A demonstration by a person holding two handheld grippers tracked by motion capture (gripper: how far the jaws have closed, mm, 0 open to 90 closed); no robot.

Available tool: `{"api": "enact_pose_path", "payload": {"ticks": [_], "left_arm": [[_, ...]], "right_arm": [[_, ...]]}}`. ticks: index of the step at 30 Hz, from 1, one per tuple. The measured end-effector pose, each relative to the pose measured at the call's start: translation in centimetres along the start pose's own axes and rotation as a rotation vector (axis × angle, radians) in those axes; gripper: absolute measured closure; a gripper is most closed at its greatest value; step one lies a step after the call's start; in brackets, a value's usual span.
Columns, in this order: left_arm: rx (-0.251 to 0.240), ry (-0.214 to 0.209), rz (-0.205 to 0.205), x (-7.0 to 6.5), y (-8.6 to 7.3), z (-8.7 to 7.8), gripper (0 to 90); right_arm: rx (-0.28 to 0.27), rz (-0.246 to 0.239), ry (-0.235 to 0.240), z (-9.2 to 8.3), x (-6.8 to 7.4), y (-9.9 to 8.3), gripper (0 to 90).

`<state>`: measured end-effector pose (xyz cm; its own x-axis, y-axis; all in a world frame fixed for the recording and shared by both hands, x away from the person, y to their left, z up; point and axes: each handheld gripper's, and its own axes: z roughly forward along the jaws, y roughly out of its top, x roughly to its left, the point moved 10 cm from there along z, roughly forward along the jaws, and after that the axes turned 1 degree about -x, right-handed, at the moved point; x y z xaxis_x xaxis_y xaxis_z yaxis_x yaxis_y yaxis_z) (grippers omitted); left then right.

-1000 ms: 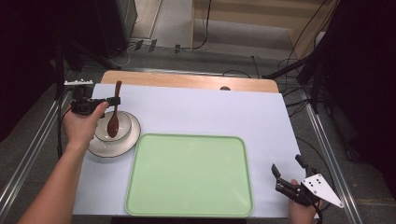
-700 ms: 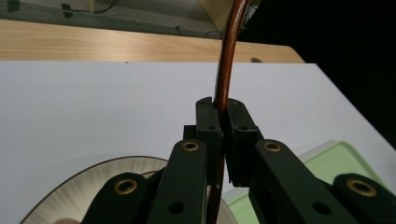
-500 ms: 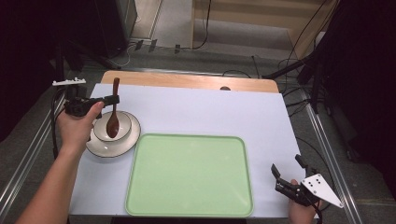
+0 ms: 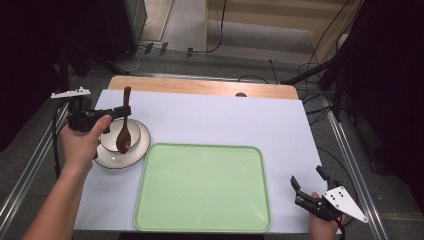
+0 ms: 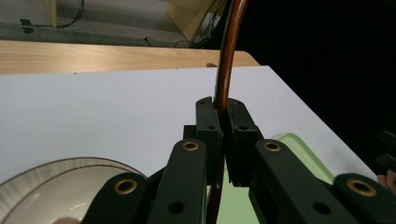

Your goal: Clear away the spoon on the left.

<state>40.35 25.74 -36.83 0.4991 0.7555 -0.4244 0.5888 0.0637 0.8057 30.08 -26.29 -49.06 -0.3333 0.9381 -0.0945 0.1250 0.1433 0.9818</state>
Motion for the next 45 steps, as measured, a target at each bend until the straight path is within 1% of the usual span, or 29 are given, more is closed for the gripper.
{"api": "enact_pose_path", "payload": {"ticks": [5, 6, 7, 8, 9, 14, 17, 20, 24, 26, 27, 30, 33, 36, 37, 38, 39, 40, 41, 42, 43, 44, 45], "left_arm": [[0.021, -0.019, 0.009, -1.1, -1.3, 0.2, 85.8], [0.021, -0.031, 0.0, -1.4, -1.6, 0.3, 85.8], [0.024, -0.039, 0.0, -1.5, -1.7, 0.3, 85.8], [0.026, -0.039, 0.001, -1.7, -2.0, 0.4, 85.8], [0.027, -0.048, 0.002, -2.0, -2.3, 0.5, 85.8], [0.037, -0.08, -0.012, -3.1, -3.8, 1.1, 85.8], [0.055, -0.097, -0.013, -3.7, -4.9, 1.7, 85.8], [0.058, -0.114, -0.027, -4.1, -5.7, 2.2, 85.7], [0.071, -0.119, -0.028, -4.6, -6.8, 2.7, 85.8], [0.075, -0.132, -0.037, -4.7, -7.4, 3.0, 85.8], [0.078, -0.132, -0.043, -4.8, -7.7, 3.1, 85.7], [0.087, -0.168, -0.081, -5.0, -8.8, 3.4, 85.8], [0.102, -0.184, -0.098, -5.1, -9.7, 3.6, 85.8], [0.106, -0.203, -0.126, -5.1, -10.7, 3.8, 85.7], [0.104, -0.207, -0.141, -5.1, -10.9, 3.9, 85.7], [0.104, -0.207, -0.141, -5.1, -10.9, 3.9, 85.7], [0.107, -0.221, -0.163, -5.2, -11.4, 4.0, 85.7], [0.107, -0.221, -0.163, -5.2, -11.4, 4.0, 85.7], [0.125, -0.235, -0.162, -5.3, -12.0, 4.2, 85.7], [0.125, -0.235, -0.162, -5.3, -12.0, 4.2, 85.6], [0.125, -0.251, -0.165, -5.4, -12.4, 4.4, 85.6], [0.125, -0.251, -0.165, -5.4, -12.4, 4.4, 85.6], [0.13, -0.234, -0.164, -5.2, -12.7, 4.5, 85.5]], "right_arm": [[0.001, 0.002, -0.001, 0.0, 0.0, 0.0, 13.2], [0.0, 0.001, 0.0, 0.0, 0.0, 0.0, 13.2], [0.0, 0.001, 0.0, 0.0, 0.0, 0.0, 13.2], [-0.001, 0.001, -0.001, 0.0, 0.0, 0.0, 13.2], [0.001, 0.004, -0.001, 0.0, 0.0, 0.0, 13.2], [0.0, 0.001, 0.0, 0.0, 0.0, 0.0, 13.2], [-0.002, 0.006, 0.0, 0.0, 0.0, 0.0, 13.2], [-0.001, 0.004, 0.0, 0.0, 0.0, 0.0, 13.2], [-0.002, 0.006, -0.001, 0.0, 0.0, 0.0, 13.2], [-0.003, 0.007, 0.0, 0.0, 0.0, 0.0, 13.2], [-0.002, 0.006, -0.002, 0.0, -0.1, 0.0, 13.2], [-0.002, 0.004, 0.001, -0.1, 0.0, 0.0, 13.2], [-0.003, 0.006, 0.0, 0.0, 0.0, 0.0, 13.2], [-0.002, 0.003, 0.001, 0.0, 0.0, 0.0, 13.2], [-0.001, 0.004, 0.0, 0.0, 0.0, 0.0, 13.2], [-0.001, 0.004, 0.0, 0.0, 0.0, 0.0, 13.2], [-0.002, 0.004, 0.0, 0.0, 0.0, 0.0, 13.2], [-0.002, 0.004, 0.0, 0.0, 0.0, 0.0, 13.2], [-0.002, 0.003, 0.0, 0.0, 0.0, 0.0, 13.2], [-0.002, 0.003, 0.0, 0.0, 0.0, 0.0, 13.2], [-0.002, 0.003, 0.001, 0.0, 0.0, 0.0, 13.2], [-0.002, 0.003, 0.001, 0.0, 0.0, 0.0, 13.2], [-0.002, 0.003, 0.001, 0.0, 0.0, 0.0, 13.2]]}}
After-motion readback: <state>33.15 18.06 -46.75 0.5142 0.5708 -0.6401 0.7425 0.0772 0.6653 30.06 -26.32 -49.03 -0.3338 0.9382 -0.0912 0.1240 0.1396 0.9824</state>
